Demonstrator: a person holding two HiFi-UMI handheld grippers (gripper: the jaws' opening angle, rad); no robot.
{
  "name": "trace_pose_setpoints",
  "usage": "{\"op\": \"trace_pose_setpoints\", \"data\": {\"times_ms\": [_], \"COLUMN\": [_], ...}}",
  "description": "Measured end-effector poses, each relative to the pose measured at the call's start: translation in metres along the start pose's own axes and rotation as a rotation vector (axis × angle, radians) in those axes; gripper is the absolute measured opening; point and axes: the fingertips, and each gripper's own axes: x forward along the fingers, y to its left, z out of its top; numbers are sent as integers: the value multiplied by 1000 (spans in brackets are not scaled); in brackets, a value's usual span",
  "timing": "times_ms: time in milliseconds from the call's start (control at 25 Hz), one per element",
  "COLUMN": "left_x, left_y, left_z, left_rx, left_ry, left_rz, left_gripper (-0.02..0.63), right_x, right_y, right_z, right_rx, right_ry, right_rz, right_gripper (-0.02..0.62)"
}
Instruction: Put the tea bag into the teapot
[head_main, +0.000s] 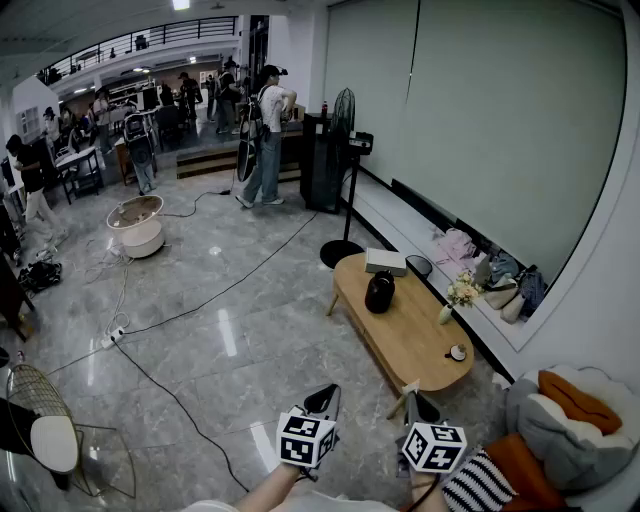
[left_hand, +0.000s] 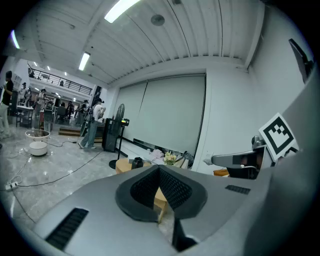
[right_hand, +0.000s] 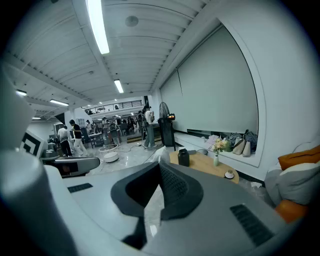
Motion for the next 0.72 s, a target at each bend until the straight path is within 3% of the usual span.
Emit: {"op": "trace_pose_setpoints", "data": {"times_ms": [720], "left_x": [-10], "left_y": [41], "left_z": [-9], "left_rx": [-22], "left_ry": [5], "left_rz": [26], "left_gripper": [17], "right_x": [18], "right_y": [30], "right_z": [-16], "right_rx": [55], "right_ry": [27], "right_rz": [10], "right_gripper": [34]}}
